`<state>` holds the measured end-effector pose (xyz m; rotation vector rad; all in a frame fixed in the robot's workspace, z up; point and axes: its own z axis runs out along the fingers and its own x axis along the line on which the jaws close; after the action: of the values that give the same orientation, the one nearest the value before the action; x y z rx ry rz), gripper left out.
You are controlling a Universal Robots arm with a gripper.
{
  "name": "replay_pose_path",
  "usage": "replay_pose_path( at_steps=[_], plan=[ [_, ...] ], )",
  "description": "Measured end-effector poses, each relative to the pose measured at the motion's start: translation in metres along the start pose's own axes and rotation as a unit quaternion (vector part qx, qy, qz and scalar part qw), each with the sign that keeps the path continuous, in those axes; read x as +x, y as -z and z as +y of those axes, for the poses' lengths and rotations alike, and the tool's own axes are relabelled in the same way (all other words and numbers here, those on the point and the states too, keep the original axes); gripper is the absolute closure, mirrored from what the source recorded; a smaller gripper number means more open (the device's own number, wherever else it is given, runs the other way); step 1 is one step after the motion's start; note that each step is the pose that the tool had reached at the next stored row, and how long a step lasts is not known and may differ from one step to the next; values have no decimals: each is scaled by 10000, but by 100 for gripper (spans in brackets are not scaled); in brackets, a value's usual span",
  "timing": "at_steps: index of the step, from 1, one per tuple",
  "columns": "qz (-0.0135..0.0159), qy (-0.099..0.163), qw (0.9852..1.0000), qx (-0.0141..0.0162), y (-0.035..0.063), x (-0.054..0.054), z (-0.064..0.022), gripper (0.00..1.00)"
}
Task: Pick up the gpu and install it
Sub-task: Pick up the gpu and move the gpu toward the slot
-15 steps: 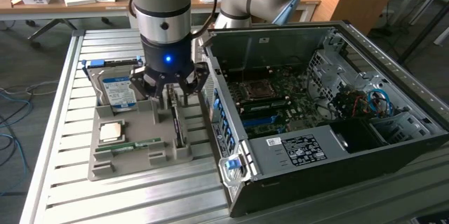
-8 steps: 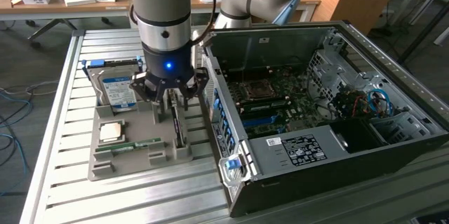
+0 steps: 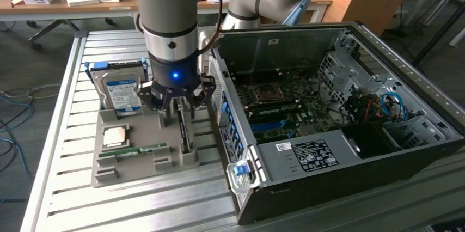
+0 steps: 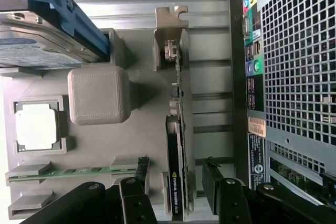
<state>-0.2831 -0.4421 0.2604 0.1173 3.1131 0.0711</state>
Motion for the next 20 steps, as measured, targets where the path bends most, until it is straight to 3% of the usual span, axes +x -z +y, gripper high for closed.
replay_pose_path(
  at_steps=[10, 20],
  plan=[
    [0, 0, 10000, 0, -173, 4, -8, 47],
    [1, 0, 10000, 0, -218, 5, -10, 47]
  ],
)
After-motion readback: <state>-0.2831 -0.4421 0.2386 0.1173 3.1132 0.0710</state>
